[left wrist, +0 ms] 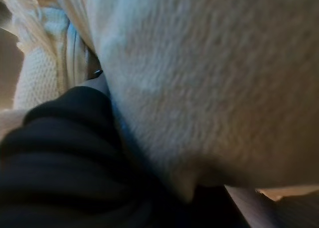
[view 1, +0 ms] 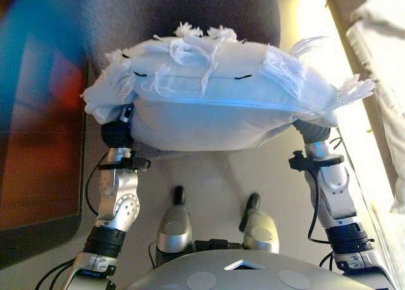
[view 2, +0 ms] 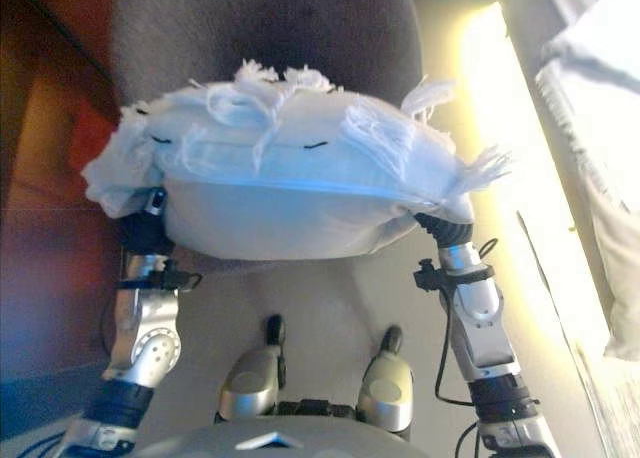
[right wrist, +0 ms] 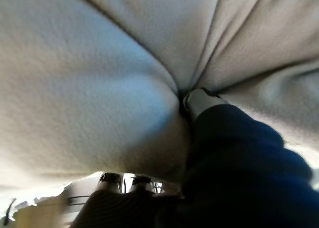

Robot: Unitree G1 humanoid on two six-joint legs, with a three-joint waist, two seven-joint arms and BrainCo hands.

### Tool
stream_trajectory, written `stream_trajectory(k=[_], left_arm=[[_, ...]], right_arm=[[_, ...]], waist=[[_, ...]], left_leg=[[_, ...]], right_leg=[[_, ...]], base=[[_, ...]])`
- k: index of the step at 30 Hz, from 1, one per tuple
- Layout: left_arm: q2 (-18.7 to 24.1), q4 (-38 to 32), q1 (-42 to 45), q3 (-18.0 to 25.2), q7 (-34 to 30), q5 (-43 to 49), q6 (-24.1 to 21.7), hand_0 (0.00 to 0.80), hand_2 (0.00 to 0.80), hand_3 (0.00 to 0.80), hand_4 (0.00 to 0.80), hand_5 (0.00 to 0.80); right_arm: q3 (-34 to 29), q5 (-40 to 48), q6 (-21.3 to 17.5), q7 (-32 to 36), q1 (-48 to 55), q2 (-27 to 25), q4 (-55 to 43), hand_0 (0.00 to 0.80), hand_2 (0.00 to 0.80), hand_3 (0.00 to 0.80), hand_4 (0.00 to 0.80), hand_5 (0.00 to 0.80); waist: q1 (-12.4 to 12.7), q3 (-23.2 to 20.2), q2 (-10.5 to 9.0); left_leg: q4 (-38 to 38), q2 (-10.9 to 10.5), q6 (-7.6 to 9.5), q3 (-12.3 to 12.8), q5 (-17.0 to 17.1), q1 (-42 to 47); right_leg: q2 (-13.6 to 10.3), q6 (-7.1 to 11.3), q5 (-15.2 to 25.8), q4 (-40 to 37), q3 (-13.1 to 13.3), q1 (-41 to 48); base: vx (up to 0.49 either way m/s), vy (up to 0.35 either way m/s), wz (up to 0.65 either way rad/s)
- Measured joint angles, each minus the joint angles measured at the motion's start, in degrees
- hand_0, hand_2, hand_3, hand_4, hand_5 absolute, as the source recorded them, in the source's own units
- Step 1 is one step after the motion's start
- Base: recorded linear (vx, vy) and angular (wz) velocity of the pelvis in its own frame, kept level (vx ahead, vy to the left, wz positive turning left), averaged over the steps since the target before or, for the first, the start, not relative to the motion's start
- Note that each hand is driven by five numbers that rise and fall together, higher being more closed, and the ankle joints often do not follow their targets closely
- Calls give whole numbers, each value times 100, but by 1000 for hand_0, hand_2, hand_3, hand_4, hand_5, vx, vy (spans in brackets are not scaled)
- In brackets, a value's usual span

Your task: Pick up the cushion and take it to the sofa

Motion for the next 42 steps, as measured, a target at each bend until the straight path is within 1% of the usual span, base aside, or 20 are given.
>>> stream_trajectory(k=[2, 4, 6, 14, 17, 19, 21, 23, 24, 25, 26, 27, 29, 31, 32, 34, 35, 38, 41, 42], left_arm=[[2, -128, 7, 9, 26, 0, 3, 800, 800, 800, 800, 800], [16, -152, -5, -2, 26, -2, 10, 800, 800, 800, 800, 800], [-11, -196, 84, 0, 26, -8, 11, 800, 800, 800, 800, 800], [-18, -399, 209, -14, 68, -24, 14, 800, 800, 800, 800, 800], [-24, -426, 256, -17, 165, -24, -14, 800, 800, 800, 800, 800], [-35, -426, 286, -2, 188, -40, -25, 800, 800, 800, 800, 800], [-129, -425, 315, -37, 193, -55, -25, 800, 800, 800, 800, 800], [-288, -416, 297, -91, 200, -49, -88, 800, 800, 800, 800, 800], [-317, -430, 291, -60, 220, -55, -152, 800, 800, 800, 800, 800], [-326, -435, 242, -10, 255, -59, -188, 800, 800, 800, 800, 800], [-229, -439, 197, 6, 304, -62, -239, 800, 800, 800, 800, 800], [-232, -415, 157, 34, 329, -62, -266, 800, 800, 800, 800, 800], [-278, -427, 160, 35, 373, -71, -262, 800, 800, 800, 800, 800], [-352, -430, 165, 5, 378, -73, -260, 800, 800, 800, 800, 800], [-348, -431, 160, 18, 387, -76, -262, 800, 800, 800, 800, 800], [-317, -465, 142, 132, 445, -80, -279, 800, 800, 800, 800, 800], [-274, -466, 64, 192, 516, -80, -277, 800, 800, 800, 800, 800], [-241, -469, -87, 198, 545, -72, -230, 800, 800, 800, 800, 800], [-307, -535, -121, 176, 517, -59, -203, 800, 800, 800, 800, 800], [-300, -570, -122, 190, 479, -60, -112, 800, 800, 800, 800, 800]], right_arm=[[-6, 20, -18, -45, 3, 1, -77, 800, 800, 800, 800, 800], [-7, 31, -21, -121, 71, -2, -142, 800, 800, 800, 800, 800], [-9, 62, -23, -125, 87, -14, -153, 800, 800, 800, 800, 800], [45, 208, 31, -132, 97, -69, -158, 800, 800, 800, 800, 800], [123, 293, 32, -49, 97, -372, -156, 800, 800, 800, 800, 800], [138, 334, 25, -1, 98, -439, -154, 800, 800, 800, 800, 800], [210, 384, 11, -2, 98, -455, -156, 800, 800, 800, 800, 800], [204, 369, -65, -32, 26, -504, -149, 800, 800, 800, 800, 800], [267, 358, -74, -40, -41, -477, -167, 800, 800, 800, 800, 800], [300, 293, -81, -55, -93, -452, -169, 800, 800, 800, 800, 800], [368, 232, -76, -119, -114, -447, -168, 800, 800, 800, 800, 800], [400, 190, -73, -140, -153, -448, -141, 800, 800, 800, 800, 800], [376, 179, -55, -149, -176, -449, -139, 800, 800, 800, 800, 800], [337, 181, -23, -140, -257, -491, -140, 800, 800, 800, 800, 800], [314, 192, 1, -125, -282, -492, -142, 800, 800, 800, 800, 800], [346, 206, 18, 9, -293, -487, -159, 800, 800, 800, 800, 800], [341, 230, 18, 126, -274, -516, -160, 800, 800, 800, 800, 800], [281, 394, 16, 220, -236, -507, -177, 800, 800, 800, 800, 800], [113, 430, 8, 204, -238, -506, -392, 800, 800, 800, 800, 800], [85, 417, -2, 125, -210, -401, -506, 800, 800, 800, 800, 800]], waist=[[-55, -200, -53], [-193, -394, -156], [-227, -524, -155], [-223, -778, -59], [-217, -763, -65], [-209, -605, -142], [-178, -506, -156], [-174, -462, 74], [-10, -408, 173], [55, -324, 248], [110, -270, 159], [133, -189, 73], [235, -39, 99], [404, -16, 101], [429, -6, 70], [503, 88, -141], [592, 141, -225], [677, 190, -340], [710, 184, -375], [676, 176, -359]], left_leg=[[-71, 0, 4, -70, 18, 90], [-203, -35, 21, -303, 75, 134], [-312, 63, 2, -328, 142, 246], [-534, 329, -16, -294, 302, 355], [-85, 389, 20, -252, 290, 140], [573, 386, 86, -103, 265, -162], [1017, 299, 272, 19, 182, -365], [799, -52, 243, -146, -326, -303], [670, 0, 266, -58, -275, -320], [667, 119, 240, 34, -211, -354], [711, 122, 185, 49, -151, -349], [855, 53, 147, 33, -134, -347], [1252, 91, 141, 4, -212, -651], [1192, -45, 231, -37, -237, -742], [1080, -110, 370, 72, -197, -682], [961, -256, 500, 375, -148, -441], [1135, -256, 519, 436, -291, -439], [1564, -302, 553, 426, -656, -430], [1587, -318, 699, 492, -812, -484], [1693, -414, 747, 438, -890, -506]], right_leg=[[51, 19, -16, -121, 75, 191], [114, 205, -198, -205, 596, 350], [235, 168, -224, -254, 724, 401], [587, 19, 1, -768, 877, 608], [643, -71, -111, -566, 933, 434], [630, -135, -219, -354, 1001, 344], [591, -188, -235, -295, 990, 359], [594, -143, -175, -339, 1075, 332], [656, -148, -209, -100, 1174, 194], [791, -182, -655, 834, 1172, -80], [865, -340, -1233, 1355, 1113, -59], [852, -472, -1429, 1092, 1112, 204], [968, -524, -1350, 708, 1235, 503], [907, -463, -1389, 665, 1474, 518], [817, -399, -1430, 668, 1557, 541], [635, -305, -1425, 699, 1535, 589], [579, -298, -1432, 771, 1480, 612], [541, -184, -1487, 951, 1402, 770], [445, 11, -1624, 1684, 1389, 376], [364, -26, -1559, 2578, 1390, -71]], base=[[72, -64, 21], [15, -88, 51], [-6, -111, 16], [-62, -144, -5], [-104, -157, -10], [-9, -84, -1], [117, -11, 3], [257, 19, -21], [403, 61, -44], [454, 84, -32], [501, 104, 7], [493, 120, 40], [451, 139, 43], [389, 149, 1], [435, 132, -10], [417, 65, -16], [394, 13, -19], [404, 89, -2], [409, 197, -1], [404, 183, 21]])
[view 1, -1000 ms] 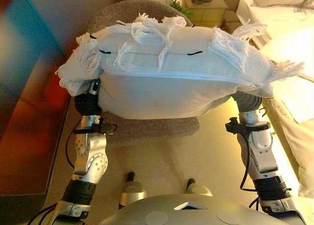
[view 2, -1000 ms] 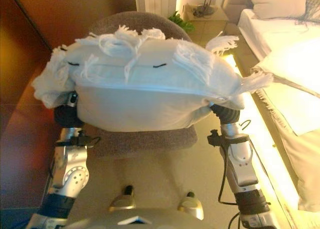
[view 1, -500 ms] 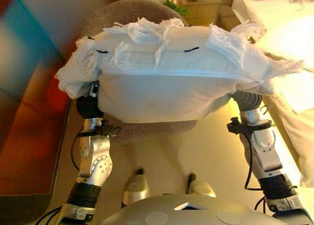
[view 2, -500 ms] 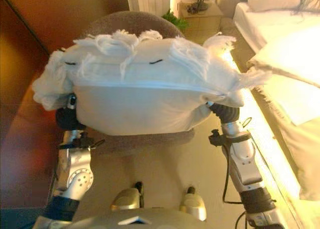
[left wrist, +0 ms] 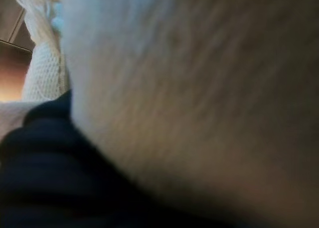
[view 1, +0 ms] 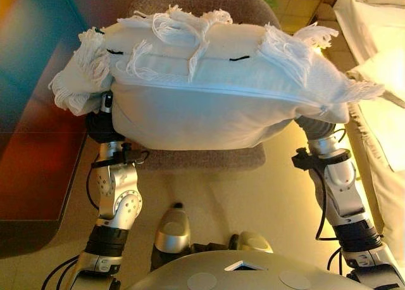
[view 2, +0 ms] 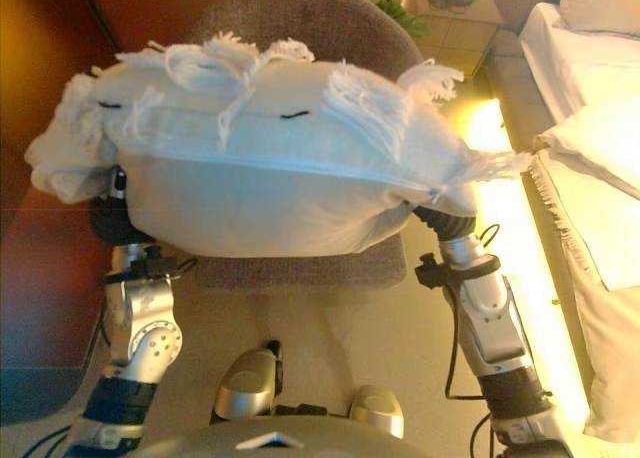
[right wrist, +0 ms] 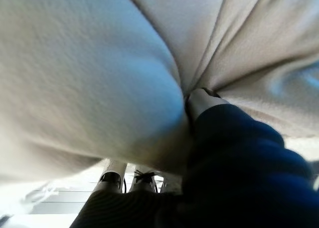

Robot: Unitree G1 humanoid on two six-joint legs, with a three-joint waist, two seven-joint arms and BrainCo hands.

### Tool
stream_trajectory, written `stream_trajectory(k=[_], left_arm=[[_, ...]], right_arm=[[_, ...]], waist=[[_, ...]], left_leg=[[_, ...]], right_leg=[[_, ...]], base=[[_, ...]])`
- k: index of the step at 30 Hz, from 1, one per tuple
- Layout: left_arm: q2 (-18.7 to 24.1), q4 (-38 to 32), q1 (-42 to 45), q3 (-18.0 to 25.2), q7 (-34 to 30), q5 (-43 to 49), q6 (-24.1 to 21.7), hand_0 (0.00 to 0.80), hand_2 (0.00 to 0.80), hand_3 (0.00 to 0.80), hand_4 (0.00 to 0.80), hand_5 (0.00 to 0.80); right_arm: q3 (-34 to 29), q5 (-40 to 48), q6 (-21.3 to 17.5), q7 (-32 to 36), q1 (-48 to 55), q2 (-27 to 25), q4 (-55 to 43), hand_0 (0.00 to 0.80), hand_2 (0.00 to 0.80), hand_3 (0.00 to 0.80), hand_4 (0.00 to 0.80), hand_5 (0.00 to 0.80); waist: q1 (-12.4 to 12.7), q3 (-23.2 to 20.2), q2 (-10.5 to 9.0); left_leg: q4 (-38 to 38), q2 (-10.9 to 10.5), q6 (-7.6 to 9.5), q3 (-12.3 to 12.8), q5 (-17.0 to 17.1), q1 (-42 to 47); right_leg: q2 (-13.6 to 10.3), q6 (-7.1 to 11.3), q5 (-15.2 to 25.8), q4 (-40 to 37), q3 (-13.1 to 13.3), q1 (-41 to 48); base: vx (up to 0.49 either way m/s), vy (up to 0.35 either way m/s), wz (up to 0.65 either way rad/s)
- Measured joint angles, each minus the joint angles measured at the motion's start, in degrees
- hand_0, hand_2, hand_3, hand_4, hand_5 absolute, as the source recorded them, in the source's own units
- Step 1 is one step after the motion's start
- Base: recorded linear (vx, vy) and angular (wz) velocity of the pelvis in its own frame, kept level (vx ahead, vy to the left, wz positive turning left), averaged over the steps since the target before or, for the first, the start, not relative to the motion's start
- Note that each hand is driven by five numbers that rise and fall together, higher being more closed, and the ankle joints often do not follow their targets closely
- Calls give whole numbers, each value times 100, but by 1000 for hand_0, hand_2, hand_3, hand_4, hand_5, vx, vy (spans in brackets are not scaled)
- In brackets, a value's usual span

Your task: Pick up the cushion and take it to the sofa

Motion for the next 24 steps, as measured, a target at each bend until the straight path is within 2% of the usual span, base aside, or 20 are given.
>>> stream_trajectory(k=[3, 4, 5, 7, 9, 11, 13, 14, 15, 16, 18, 20, 24], left_arm=[[48, -91, 8, 85, 3, -3, 158, 800, 800, 800, 800, 800], [145, -143, 2, 99, 4, -5, 206, 800, 800, 800, 800, 800], [239, -216, -12, 168, 5, -11, 250, 800, 800, 800, 800, 800], [248, -219, -51, 189, 6, -17, 254, 800, 800, 800, 800, 800], [236, -215, -58, 136, 22, -11, 252, 800, 800, 800, 800, 800], [235, -175, -60, -4, 73, -5, 251, 800, 800, 800, 800, 800], [245, -108, -50, -114, 111, 17, 259, 800, 800, 800, 800, 800], [263, -95, -26, -132, 114, 25, 263, 800, 800, 800, 800, 800], [266, -71, 14, -154, 114, 31, 263, 800, 800, 800, 800, 800], [234, -45, 78, -236, 114, 32, 263, 800, 800, 800, 800, 800], [160, -44, 171, -343, 112, 35, 265, 800, 800, 800, 800, 800], [117, -43, 193, -371, 104, 37, 296, 800, 800, 800, 800, 800], [59, -42, 201, -390, 94, 32, 356, 800, 800, 800, 800, 800]], right_arm=[[57, -140, 1, -110, 104, 117, -124, 800, 800, 800, 800, 800], [75, -173, 0, -155, 199, 163, -169, 800, 800, 800, 800, 800], [105, -190, -1, -166, 217, 160, -202, 800, 800, 800, 800, 800], [114, -220, -5, -202, 214, 147, -205, 800, 800, 800, 800, 800], [154, -217, -36, -319, 207, 149, -182, 800, 800, 800, 800, 800], [165, -218, -43, -452, 189, 151, -119, 800, 800, 800, 800, 800], [182, -218, -42, -560, 178, 169, 22, 800, 800, 800, 800, 800], [200, -218, -41, -583, 180, 183, 95, 800, 800, 800, 800, 800], [222, -216, -37, -589, 180, 181, 201, 800, 800, 800, 800, 800], [212, -211, -29, -591, 226, 173, 287, 800, 800, 800, 800, 800], [145, -202, 6, -598, 242, 105, 348, 800, 800, 800, 800, 800], [96, -156, 16, -594, 242, -35, 349, 800, 800, 800, 800, 800], [26, -50, 25, -506, 251, -102, 348, 800, 800, 800, 800, 800]], waist=[[-139, -104, 58], [-242, -221, 21], [-318, -310, -42], [-421, -318, -17], [-565, -291, 42], [-716, -317, 3], [-739, -373, -84], [-739, -408, -155], [-756, -450, -214], [-778, -499, -117], [-909, -557, 138], [-986, -554, 303], [-1171, -534, 328]], left_leg=[[-413, -69, 121, -270, 135, 271], [-544, -135, 133, -443, 177, 290], [-730, -193, 188, -634, 293, 297], [-968, -186, 226, -913, 400, 439], [-1129, -186, 135, -1222, 477, 567], [-1286, -205, 46, -1484, 539, 670], [-1390, -262, -82, -1663, 511, 803], [-1460, -299, -161, -1724, 484, 893], [-1530, -300, -260, -1769, 445, 975], [-1561, -173, -321, -1813, 403, 1008], [-1483, 65, -386, -1720, 353, 1049], [-1508, 257, -463, -1653, 317, 1065], [-1615, 353, -665, -1664, 348, 1104]], right_leg=[[-18, -77, 528, 814, 74, -297], [31, -80, 479, 832, 87, -414], [72, -172, 394, 671, 79, -446], [170, -244, 266, 134, -146, -458], [182, -161, 355, -929, -155, -425], [101, -68, 869, -2008, -154, -407], [-19, -63, 1435, -2718, -140, -379], [-67, -73, 1522, -2935, -136, -318], [-86, -91, 1883, -2962, -118, -253], [40, -160, 1990, -2866, -122, -194], [281, -305, 1827, -2758, -151, -156], [446, -343, 1747, -2638, -178, -152], [526, -364, 1691, -2644, -191, -88]], base=[[349, 64, 28], [349, -69, 52], [287, -142, 68], [328, -196, 54], [340, -191, 64], [341, -171, 79], [349, -169, 56], [342, -170, 50], [331, -181, 57], [329, -197, 60], [282, -207, 44], [292, -278, 14], [199, -237, 5]])
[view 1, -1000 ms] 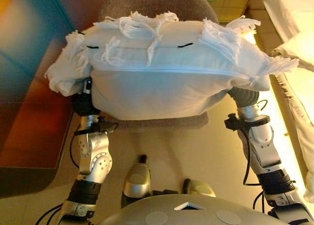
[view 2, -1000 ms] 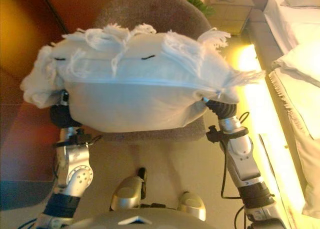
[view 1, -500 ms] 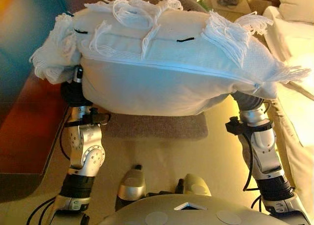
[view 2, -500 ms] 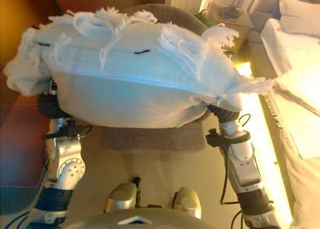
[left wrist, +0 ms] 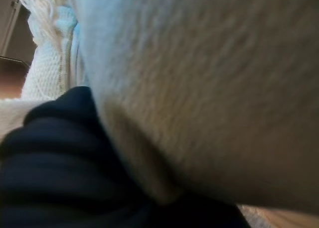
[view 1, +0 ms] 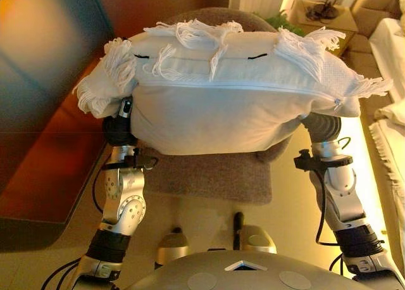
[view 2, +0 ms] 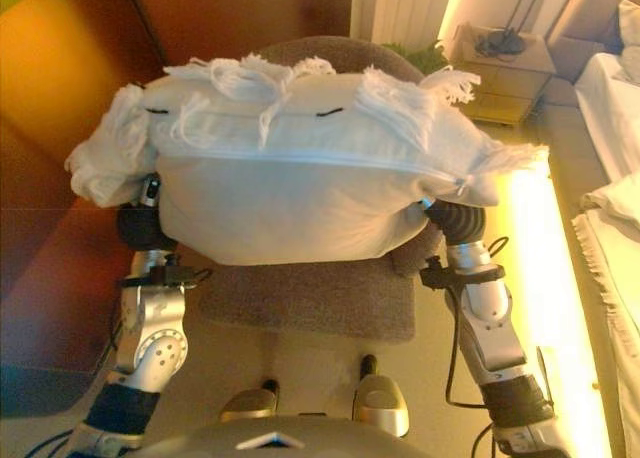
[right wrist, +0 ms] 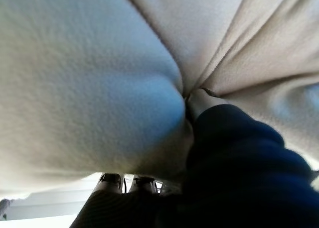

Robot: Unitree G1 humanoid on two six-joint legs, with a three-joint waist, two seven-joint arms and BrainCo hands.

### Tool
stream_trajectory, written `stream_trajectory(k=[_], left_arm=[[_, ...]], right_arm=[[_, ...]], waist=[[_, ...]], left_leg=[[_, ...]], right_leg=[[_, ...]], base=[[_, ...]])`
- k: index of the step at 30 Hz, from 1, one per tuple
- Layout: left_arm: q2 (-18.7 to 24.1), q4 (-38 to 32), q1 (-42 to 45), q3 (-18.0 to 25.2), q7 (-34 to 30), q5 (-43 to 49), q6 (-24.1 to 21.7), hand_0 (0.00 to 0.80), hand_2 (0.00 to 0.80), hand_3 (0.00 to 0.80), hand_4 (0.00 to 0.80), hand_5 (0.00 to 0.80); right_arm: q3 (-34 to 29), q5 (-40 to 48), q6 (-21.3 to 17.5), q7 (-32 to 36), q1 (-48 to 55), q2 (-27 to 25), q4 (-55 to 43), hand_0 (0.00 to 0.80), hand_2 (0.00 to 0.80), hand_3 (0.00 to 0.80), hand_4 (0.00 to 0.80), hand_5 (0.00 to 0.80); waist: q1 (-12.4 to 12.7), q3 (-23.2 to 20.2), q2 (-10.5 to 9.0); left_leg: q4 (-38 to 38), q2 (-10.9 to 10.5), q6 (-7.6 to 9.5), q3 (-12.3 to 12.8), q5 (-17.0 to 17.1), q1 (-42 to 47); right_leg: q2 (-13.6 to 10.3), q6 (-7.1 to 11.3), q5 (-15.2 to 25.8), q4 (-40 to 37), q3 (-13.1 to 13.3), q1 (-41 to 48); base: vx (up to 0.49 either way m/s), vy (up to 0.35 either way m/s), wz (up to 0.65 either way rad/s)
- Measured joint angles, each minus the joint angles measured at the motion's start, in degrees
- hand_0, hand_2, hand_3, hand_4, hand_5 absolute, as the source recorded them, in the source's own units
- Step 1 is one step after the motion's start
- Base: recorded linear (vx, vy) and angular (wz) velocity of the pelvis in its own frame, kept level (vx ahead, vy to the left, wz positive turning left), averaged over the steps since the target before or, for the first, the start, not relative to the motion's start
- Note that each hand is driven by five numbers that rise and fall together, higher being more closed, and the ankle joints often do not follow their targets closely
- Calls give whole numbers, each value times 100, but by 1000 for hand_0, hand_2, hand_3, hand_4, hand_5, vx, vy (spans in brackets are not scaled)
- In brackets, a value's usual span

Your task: Pick up the cushion and take it to the sofa

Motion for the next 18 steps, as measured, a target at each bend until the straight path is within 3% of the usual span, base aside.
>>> stream_trajectory(k=[7, 10, 12, 14, 15, 18], left_arm=[[35, -11, 19, 151, -1, -25, 39, 800, 800, 800, 800, 800], [21, -6, 78, 148, -3, -28, 38, 800, 800, 800, 800, 800], [7, -4, 162, 154, -5, -27, 28, 800, 800, 800, 800, 800], [1, -4, 209, 153, -12, -22, 29, 800, 800, 800, 800, 800], [7, -4, 214, 154, -31, -15, 37, 800, 800, 800, 800, 800], [22, 6, 232, 198, -11, -7, 153, 800, 800, 800, 800, 800]], right_arm=[[53, 64, 44, 135, -1, -6, 4, 800, 800, 800, 800, 800], [116, 58, 44, 133, 6, 3, 11, 800, 800, 800, 800, 800], [211, 56, 44, 109, 12, 1, 40, 800, 800, 800, 800, 800], [229, 55, 44, 98, 12, -5, 52, 800, 800, 800, 800, 800], [228, 56, 44, 89, 11, 7, 60, 800, 800, 800, 800, 800], [326, 51, 188, 13, 9, 49, 166, 800, 800, 800, 800, 800]], waist=[[-5, 6, -14], [132, 46, -45], [179, 92, -96], [224, 88, 12], [270, 53, 90], [318, 71, 106]], left_leg=[[264, 6, -1, 18, -20, -104], [940, -35, 19, 369, -29, -439], [1246, -67, 175, 617, 61, -595], [972, -2, 526, 745, -49, -511], [778, 29, 501, 785, -184, -493], [460, -28, 430, 781, -119, -462]], right_leg=[[7, 7, -178, 40, -110, 88], [-27, -82, -343, 271, -151, 50], [-84, -150, -408, 356, -249, 67], [-37, -207, -455, 499, -308, -49], [-10, -210, -462, 596, -304, -174], [-60, -122, -378, 519, -230, -243]], base=[[162, -237, 16], [113, -202, 25], [137, -48, 29], [170, 67, 19], [198, 105, -3], [219, 96, -12]])
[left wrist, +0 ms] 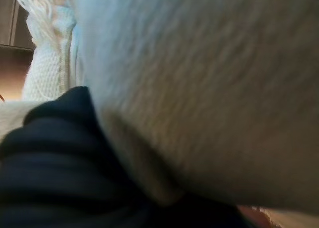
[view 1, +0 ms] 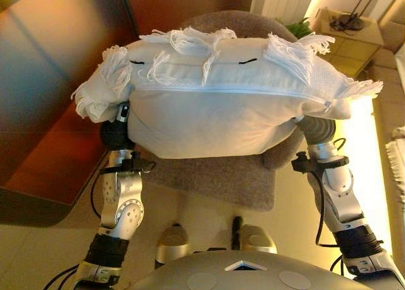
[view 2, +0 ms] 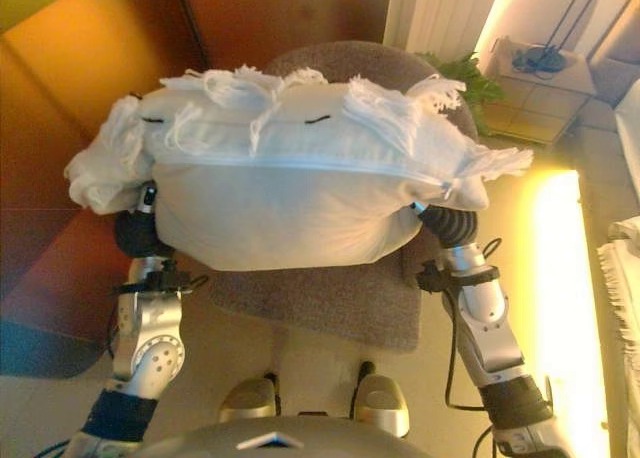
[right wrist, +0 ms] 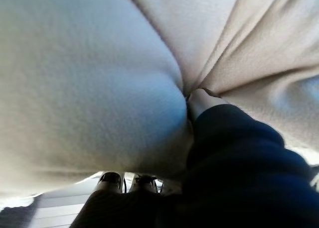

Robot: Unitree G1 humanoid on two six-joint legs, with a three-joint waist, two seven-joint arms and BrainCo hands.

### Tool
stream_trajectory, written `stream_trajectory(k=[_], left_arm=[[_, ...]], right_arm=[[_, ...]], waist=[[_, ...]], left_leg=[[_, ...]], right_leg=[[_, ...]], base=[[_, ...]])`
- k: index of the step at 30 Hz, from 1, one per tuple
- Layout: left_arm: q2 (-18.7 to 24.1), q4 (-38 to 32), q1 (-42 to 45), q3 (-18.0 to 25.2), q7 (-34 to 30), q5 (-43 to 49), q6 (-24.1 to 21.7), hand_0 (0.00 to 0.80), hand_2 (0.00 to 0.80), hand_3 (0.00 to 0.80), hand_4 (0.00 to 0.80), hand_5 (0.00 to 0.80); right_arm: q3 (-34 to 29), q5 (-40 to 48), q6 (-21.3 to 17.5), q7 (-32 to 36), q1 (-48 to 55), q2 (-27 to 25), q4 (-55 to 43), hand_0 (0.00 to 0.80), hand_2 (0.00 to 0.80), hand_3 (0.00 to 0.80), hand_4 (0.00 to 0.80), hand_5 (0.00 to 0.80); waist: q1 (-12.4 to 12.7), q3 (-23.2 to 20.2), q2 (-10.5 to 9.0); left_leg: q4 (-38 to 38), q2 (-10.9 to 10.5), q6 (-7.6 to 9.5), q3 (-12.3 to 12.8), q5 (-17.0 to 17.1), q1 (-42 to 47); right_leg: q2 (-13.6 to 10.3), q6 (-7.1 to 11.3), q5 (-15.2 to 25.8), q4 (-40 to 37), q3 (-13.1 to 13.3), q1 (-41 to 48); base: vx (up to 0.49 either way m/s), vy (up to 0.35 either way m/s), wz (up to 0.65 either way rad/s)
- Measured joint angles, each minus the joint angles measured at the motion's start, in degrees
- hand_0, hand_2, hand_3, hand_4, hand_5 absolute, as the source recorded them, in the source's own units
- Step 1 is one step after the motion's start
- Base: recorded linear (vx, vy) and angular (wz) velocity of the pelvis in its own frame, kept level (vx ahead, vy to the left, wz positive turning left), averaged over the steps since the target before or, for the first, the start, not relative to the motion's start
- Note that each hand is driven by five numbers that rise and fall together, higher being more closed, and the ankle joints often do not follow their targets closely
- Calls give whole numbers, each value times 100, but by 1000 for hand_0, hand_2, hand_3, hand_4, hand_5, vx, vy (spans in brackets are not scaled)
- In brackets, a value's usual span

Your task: Pick up the cushion and take it to the sofa

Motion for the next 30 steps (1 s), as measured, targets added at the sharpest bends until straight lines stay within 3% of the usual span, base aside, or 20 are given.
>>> stream_trajectory(k=[2, 4, 6, 7, 9, 10, 11, 12, 13, 15, 16, 17, 19, 21, 22, 27, 30], left_arm=[[-8, 57, 5, -23, 76, 27, 84, 800, 800, 800, 800, 800], [-21, 139, 19, -27, 191, 187, 158, 800, 800, 800, 800, 800], [22, 164, 19, -18, 226, 241, 213, 800, 800, 800, 800, 800], [-27, 289, 18, -30, 234, 251, 281, 800, 800, 800, 800, 800], [-67, 444, 8, -59, 234, 419, 301, 800, 800, 800, 800, 800], [-74, 534, 8, -81, 235, 458, 301, 800, 800, 800, 800, 800], [-68, 561, -15, -105, 237, 467, 321, 800, 800, 800, 800, 800], [-67, 583, -62, -152, 242, 472, 362, 800, 800, 800, 800, 800], [-53, 690, -149, -180, 242, 500, 441, 800, 800, 800, 800, 800], [-49, 756, -200, -161, 288, 639, 568, 800, 800, 800, 800, 800], [-8, 754, -217, -182, 295, 711, 576, 800, 800, 800, 800, 800], [114, 764, -222, -183, 307, 817, 580, 800, 800, 800, 800, 800], [186, 868, -280, -159, 378, 928, 586, 800, 800, 800, 800, 800], [211, 1067, -398, -137, 449, 1119, 586, 800, 800, 800, 800, 800], [203, 1254, -518, -153, 531, 1257, 636, 800, 800, 800, 800, 800], [51, 1806, -1217, -396, 804, 1577, 966, 800, 800, 800, 800, 800], [-199, 2332, -1371, -519, 909, 1799, 1020, 800, 800, 800, 800, 800]], right_arm=[[64, 0, 112, -39, 11, 1, 146, 800, 800, 800, 800, 800], [131, -5, 249, -112, 14, 22, 247, 800, 800, 800, 800, 800], [135, -52, 311, -129, 20, 60, 323, 800, 800, 800, 800, 800], [138, -74, 407, -170, 37, 83, 450, 800, 800, 800, 800, 800], [127, -94, 431, -232, 68, 199, 615, 800, 800, 800, 800, 800], [140, -94, 435, -257, 71, 196, 649, 800, 800, 800, 800, 800], [122, -93, 430, -277, 49, 195, 663, 800, 800, 800, 800, 800], [93, -91, 429, -287, 38, 161, 701, 800, 800, 800, 800, 800], [44, -72, 447, -328, 31, 227, 837, 800, 800, 800, 800, 800], [115, -34, 488, -389, 29, 291, 984, 800, 800, 800, 800, 800], [115, -35, 487, -410, 53, 377, 1035, 800, 800, 800, 800, 800], [118, -34, 488, -445, 66, 478, 1045, 800, 800, 800, 800, 800], [137, -8, 490, -474, 29, 597, 1064, 800, 800, 800, 800, 800], [177, 19, 491, -518, -93, 735, 1257, 800, 800, 800, 800, 800], [257, 16, 497, -585, -263, 742, 1555, 800, 800, 800, 800, 800], [299, 11, 581, -970, -522, 764, 2161, 800, 800, 800, 800, 800], [308, 11, 847, -1125, -536, 780, 2463, 800, 800, 800, 800, 800]], waist=[[105, 19, 22], [231, -22, 155], [259, 1, 145], [263, -8, 158], [255, 105, -27], [284, 118, -93], [241, 73, -12], [209, 58, 71], [208, 79, 31], [281, 71, -18], [232, 61, -25], [249, 49, -137], [287, 49, -216], [280, 48, -206], [278, 41, -161], [208, -2, -181], [88, -223, -125]], left_leg=[[-50, -41, -169, -10, 145, 147], [-143, -66, -158, -212, 150, 135], [-165, -89, -252, -168, 212, 179], [-107, -118, -298, -310, 225, 234], [633, -292, -288, -507, 122, -105], [465, -350, -195, -627, 109, -164], [106, -290, -83, -631, 185, -136], [-116, -230, -78, -616, 297, -145], [-155, -237, -212, -481, 388, -46], [-320, -216, -84, -128, 376, 52], [-380, -139, -59, 11, 399, 138], [-444, -199, -109, 140, 462, 256], [-464, -294, -141, 175, 432, 373], [-532, -260, -164, 199, 413, 480], [-613, -162, -181, 339, 406, 588], [-745, -79, -188, 606, 395, 693], [-881, -60, -220, 648, 420, 854]], right_leg=[[8, -32, 37, 24, 122, -13], [81, 36, 105, -279, 204, 65], [99, -44, -52, 115, 332, 1], [146, -46, -40, -73, 465, 127], [79, -68, 133, -481, 887, 401], [31, -55, 201, -603, 953, 422], [43, 4, 224, -612, 951, 356], [94, 80, 190, -590, 953, 305], [28, 117, 179, -612, 973, 305], [-83, 89, 85, -408, 858, 311], [-87, 140, -231, 355, 761, 202], [-184, 217, -499, 598, 647, 241], [-255, 302, -546, 393, 545, 334], [-249, 321, -480, 255, 417, 371], [-206, 263, -255, 2, 207, 459], [-153, 202, 185, -802, 94, 681], [-89, 175, 407, -1161, 96, 924]], base=[[252, 93, -21], [230, 94, -40], [190, 90, -21], [179, 95, -3], [180, 130, -11], [179, 147, -26], [202, 151, -27], [199, 138, -30], [188, 122, -60], [178, 85, -62], [157, 43, -39], [141, 26, -41], [96, -3, -62], [41, -30, -69], [64, -33, -71], [166, -57, -41], [199, -28, -9]])
